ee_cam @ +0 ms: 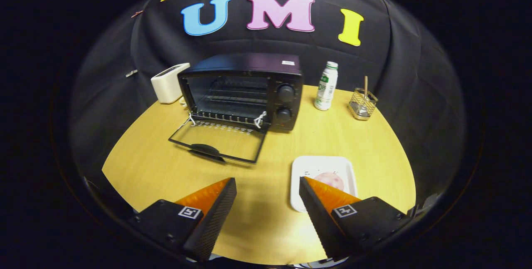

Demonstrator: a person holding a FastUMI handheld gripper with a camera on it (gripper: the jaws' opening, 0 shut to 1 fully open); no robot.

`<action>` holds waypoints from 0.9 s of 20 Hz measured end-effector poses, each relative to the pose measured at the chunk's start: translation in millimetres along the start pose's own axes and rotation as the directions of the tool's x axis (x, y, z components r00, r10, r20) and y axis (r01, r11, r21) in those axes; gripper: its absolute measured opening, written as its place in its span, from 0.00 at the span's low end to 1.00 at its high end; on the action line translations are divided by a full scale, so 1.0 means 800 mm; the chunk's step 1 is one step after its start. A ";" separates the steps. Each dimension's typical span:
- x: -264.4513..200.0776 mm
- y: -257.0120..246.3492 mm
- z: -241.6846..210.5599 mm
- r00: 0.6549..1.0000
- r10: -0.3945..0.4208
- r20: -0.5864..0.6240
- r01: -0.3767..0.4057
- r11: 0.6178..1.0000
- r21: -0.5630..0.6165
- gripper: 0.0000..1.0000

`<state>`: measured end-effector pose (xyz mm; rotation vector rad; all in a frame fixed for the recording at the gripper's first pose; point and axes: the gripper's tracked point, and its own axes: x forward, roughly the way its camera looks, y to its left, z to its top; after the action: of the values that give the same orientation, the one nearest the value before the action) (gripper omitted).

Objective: Open the toaster oven, put the food inside, and close the toaster oven door.

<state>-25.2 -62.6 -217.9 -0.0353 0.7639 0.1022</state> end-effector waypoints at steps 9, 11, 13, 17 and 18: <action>0.036 -0.159 -0.009 0.994 -0.024 -0.111 0.041 0.988 0.151 0.99; 0.060 -0.179 -0.014 0.989 -0.014 -0.145 0.043 0.979 0.198 1.00; 0.086 -0.202 -0.025 0.982 -0.014 -0.190 0.062 0.966 0.251 1.00; 0.121 -0.226 -0.051 0.958 0.000 -0.286 0.101 0.936 0.336 1.00; 0.132 -0.225 -0.052 0.953 0.006 -0.302 0.105 0.931 0.349 1.00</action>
<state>40.5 -236.0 -321.9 0.2882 1.0754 -0.0972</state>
